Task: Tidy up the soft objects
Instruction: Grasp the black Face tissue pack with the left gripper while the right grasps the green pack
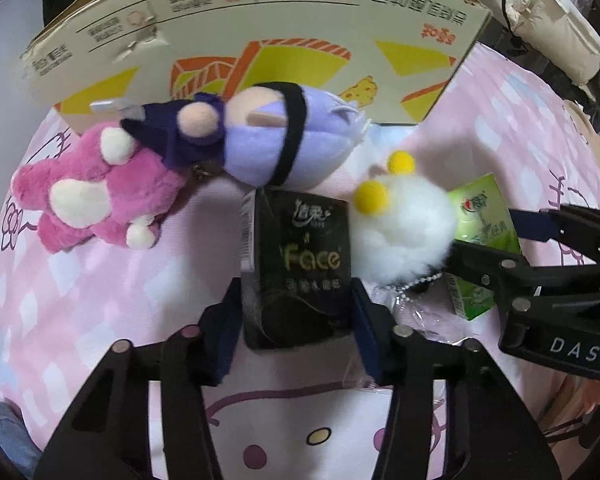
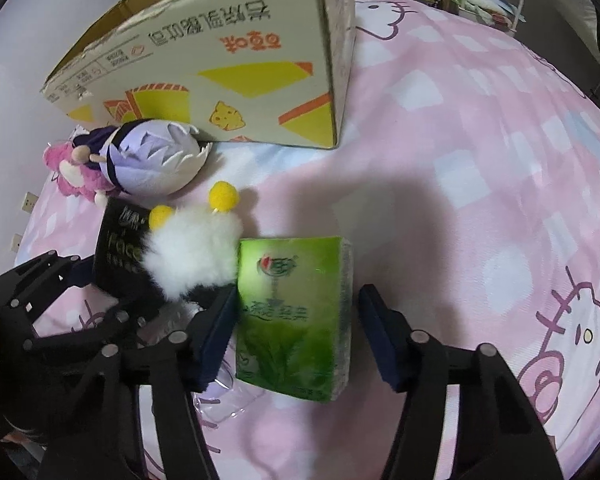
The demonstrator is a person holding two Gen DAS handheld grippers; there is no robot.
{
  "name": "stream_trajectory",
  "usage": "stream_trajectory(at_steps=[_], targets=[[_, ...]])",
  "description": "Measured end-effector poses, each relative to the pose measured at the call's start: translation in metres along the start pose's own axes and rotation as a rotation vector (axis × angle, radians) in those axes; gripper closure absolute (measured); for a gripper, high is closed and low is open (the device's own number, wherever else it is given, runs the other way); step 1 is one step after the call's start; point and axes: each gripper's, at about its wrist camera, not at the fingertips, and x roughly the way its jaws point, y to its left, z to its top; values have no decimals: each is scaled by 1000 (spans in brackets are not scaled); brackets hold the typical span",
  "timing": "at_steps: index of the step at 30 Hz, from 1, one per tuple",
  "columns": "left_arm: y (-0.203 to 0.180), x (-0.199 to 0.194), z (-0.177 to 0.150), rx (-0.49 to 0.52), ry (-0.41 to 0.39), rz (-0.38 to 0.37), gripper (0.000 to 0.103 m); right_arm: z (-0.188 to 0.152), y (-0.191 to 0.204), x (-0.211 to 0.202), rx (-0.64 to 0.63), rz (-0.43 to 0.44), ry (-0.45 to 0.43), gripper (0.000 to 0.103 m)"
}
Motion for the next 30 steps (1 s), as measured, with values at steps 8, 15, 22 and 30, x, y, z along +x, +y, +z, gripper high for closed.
stream_trajectory(at_steps=[8,15,22,30], targets=[[4,-1,-2,-1,-4,-5,57,-2,6,3,4,-17,-4,44],[18,-10,-13,-36,1,-11,57,-5,-2,2,21,-37,-6,43],[34,-18,-18,-86,-6,-8,57,-5,-5,-2,37,-67,-1,42],[52,-28,-29,-97,-11,-10,57,-8,-20,-9,69,-70,-15,44]])
